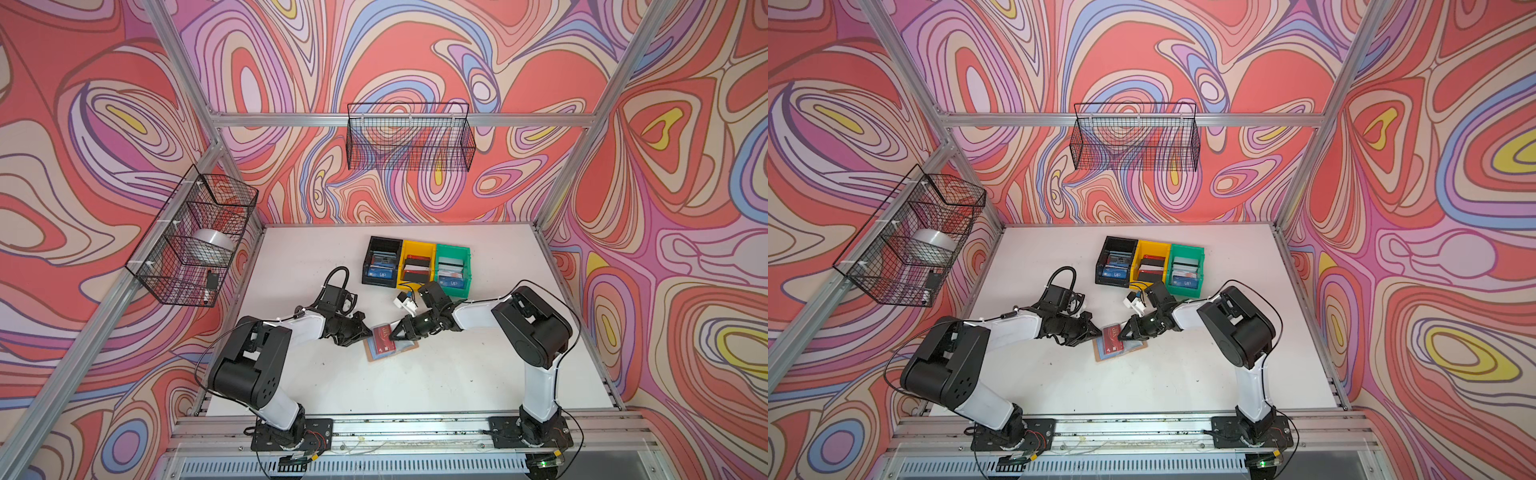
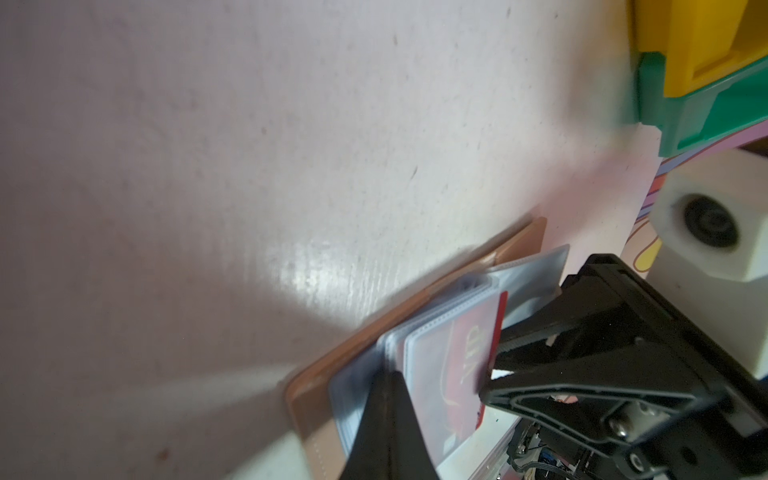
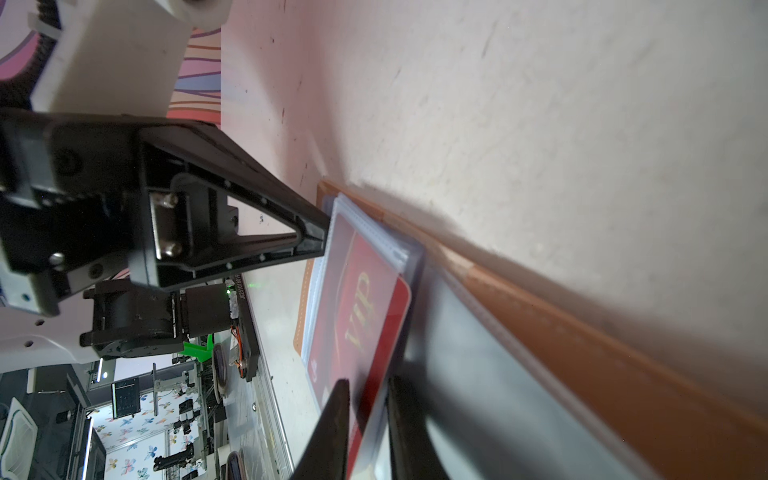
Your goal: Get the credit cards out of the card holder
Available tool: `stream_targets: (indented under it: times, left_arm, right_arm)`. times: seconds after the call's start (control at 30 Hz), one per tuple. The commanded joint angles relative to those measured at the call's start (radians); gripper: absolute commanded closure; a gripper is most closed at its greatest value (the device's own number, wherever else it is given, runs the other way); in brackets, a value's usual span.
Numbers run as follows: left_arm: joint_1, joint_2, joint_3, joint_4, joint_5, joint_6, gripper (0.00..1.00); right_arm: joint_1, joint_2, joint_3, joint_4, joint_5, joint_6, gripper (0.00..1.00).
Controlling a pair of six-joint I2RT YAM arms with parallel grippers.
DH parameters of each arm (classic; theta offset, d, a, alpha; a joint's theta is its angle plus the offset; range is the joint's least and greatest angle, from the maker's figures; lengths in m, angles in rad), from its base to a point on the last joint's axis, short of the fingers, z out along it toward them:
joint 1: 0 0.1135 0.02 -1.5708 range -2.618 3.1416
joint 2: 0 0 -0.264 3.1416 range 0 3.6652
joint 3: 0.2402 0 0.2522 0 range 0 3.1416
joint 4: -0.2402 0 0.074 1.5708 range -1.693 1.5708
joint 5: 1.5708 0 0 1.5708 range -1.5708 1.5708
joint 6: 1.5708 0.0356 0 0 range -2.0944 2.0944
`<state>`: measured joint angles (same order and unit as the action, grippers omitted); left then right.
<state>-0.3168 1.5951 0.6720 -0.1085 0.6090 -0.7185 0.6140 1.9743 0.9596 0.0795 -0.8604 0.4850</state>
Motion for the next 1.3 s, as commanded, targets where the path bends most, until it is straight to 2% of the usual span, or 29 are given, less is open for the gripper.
stream_targets:
  times: [0.0,0.9,1.27]
  left_arm:
    - [0.002,0.031,-0.027,-0.043,-0.075,0.002,1.0]
    - [0.001,0.038,-0.02,-0.044,-0.071,0.004,1.0]
    - [0.001,0.048,-0.029,-0.033,-0.073,0.002,1.0]
  right_arm:
    - [-0.009,-0.023,-0.024,0.026,-0.011,0.009,0.8]
    - [-0.02,0.03,0.011,0.023,-0.072,-0.005,0.85]
    - [-0.021,0.011,0.002,-0.003,-0.052,-0.029,1.0]
